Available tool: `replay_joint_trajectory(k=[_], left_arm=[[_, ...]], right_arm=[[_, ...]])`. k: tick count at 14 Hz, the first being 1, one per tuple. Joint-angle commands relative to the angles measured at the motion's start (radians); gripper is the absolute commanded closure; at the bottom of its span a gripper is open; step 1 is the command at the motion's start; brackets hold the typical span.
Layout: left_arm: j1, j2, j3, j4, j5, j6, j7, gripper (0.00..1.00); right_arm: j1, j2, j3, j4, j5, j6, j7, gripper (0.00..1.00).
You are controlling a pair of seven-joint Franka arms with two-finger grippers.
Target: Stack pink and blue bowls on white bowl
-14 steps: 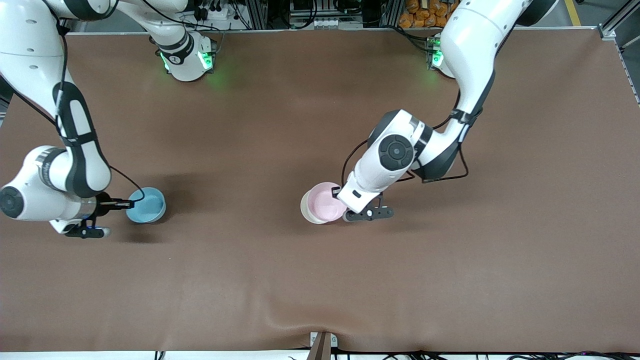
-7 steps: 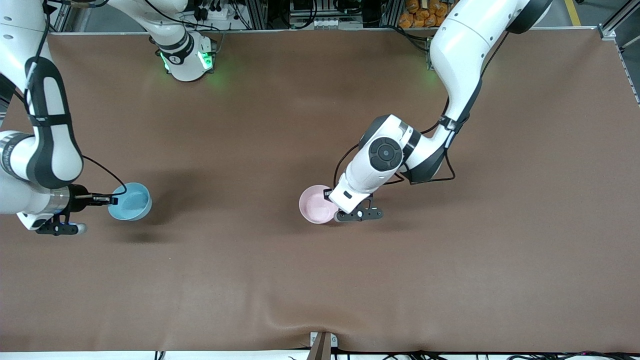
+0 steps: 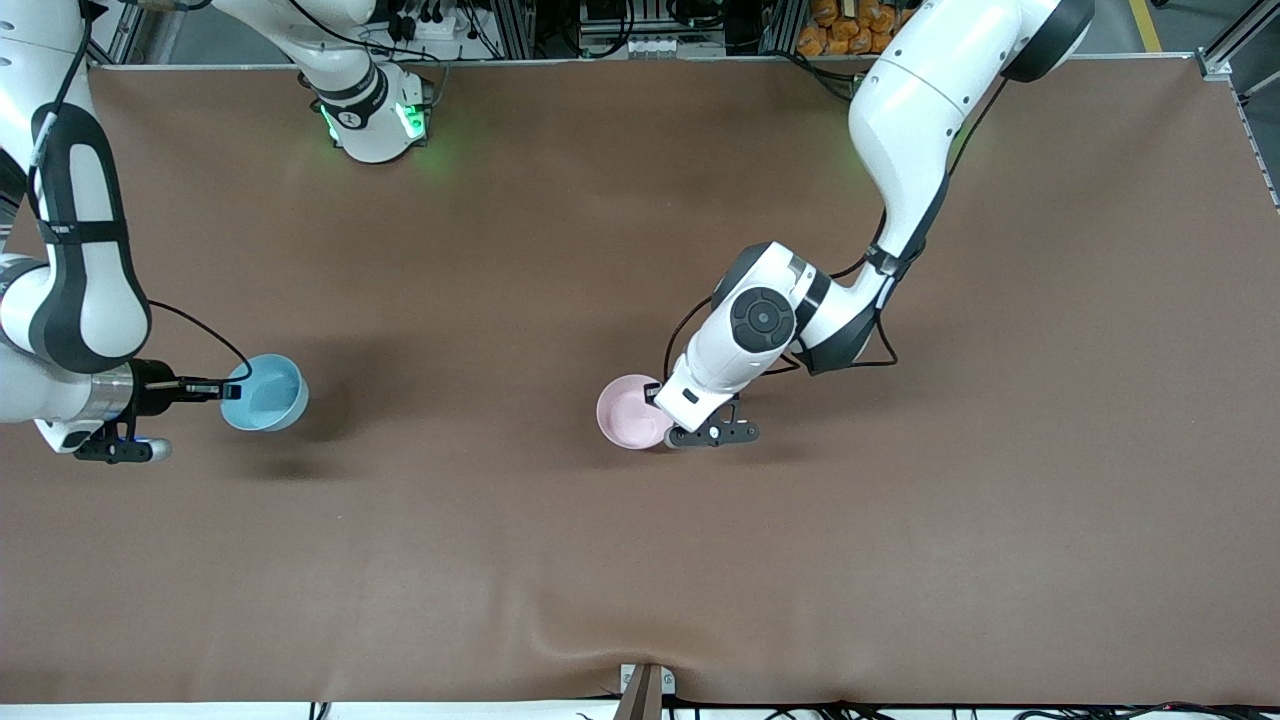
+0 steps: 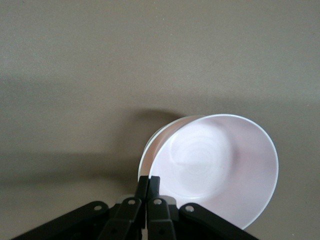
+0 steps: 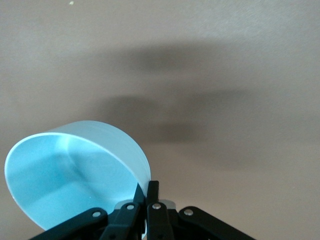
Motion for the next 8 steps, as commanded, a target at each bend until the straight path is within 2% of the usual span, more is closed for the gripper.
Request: replay_joint_trajectory(k=[1, 5, 6, 7, 8], left_arm=[[-0.016, 0.026, 0.014, 0.023, 0.008, 0.037, 0.001, 1.0], [-0.015, 0.032, 0.014, 0.018, 0.011, 0.039, -0.011, 1.0], [-0.016, 0.032, 0.014, 0.018, 0.011, 0.037, -0.016, 0.91], [-0.015, 0.029, 0.014, 0.015, 0.01, 0.036, -0.02, 0.69], [-0.013, 0.029, 0.012, 0.015, 0.004, 0.036, -0.026, 0.22]], right_arm=[[0.009, -0.051, 0.006, -0.018, 0.033, -0.033, -0.005, 1.0], [0.03, -0.079, 0.006, -0.018, 0.037, -0.07, 0.035, 1.0], [0.03, -0.081, 0.006, -0.018, 0.037, -0.07, 0.037, 1.0], [0.032, -0.085, 0.006, -0.02, 0.037, -0.073, 0.037, 1.0], [0.043, -0.091, 0.006, -0.02, 0.037, -0.081, 0.041, 1.0]])
